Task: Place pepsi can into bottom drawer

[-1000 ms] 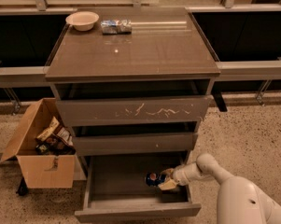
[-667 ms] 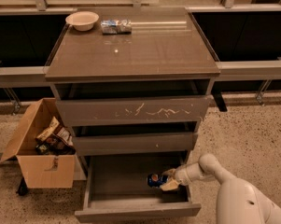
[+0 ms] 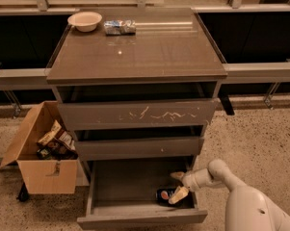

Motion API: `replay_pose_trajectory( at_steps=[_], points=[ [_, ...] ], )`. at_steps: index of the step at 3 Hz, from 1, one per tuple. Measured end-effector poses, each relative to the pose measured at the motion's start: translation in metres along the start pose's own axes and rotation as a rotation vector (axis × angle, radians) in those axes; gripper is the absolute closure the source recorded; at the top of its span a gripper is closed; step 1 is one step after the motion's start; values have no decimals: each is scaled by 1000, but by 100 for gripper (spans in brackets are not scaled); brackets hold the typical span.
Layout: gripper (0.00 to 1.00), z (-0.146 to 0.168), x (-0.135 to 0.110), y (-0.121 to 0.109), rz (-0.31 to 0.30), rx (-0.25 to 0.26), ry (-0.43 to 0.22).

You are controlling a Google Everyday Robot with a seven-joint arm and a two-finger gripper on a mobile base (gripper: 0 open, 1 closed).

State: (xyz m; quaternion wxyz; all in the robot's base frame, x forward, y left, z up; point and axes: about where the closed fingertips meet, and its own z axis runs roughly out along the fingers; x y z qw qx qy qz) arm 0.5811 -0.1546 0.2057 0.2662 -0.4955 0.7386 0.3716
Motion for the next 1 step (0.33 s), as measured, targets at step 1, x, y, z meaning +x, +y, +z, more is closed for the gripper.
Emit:
replay_pose_trajectory(
  at_steps=[1],
  points=[
    [0, -21, -14, 7, -45, 27, -51]
  ],
)
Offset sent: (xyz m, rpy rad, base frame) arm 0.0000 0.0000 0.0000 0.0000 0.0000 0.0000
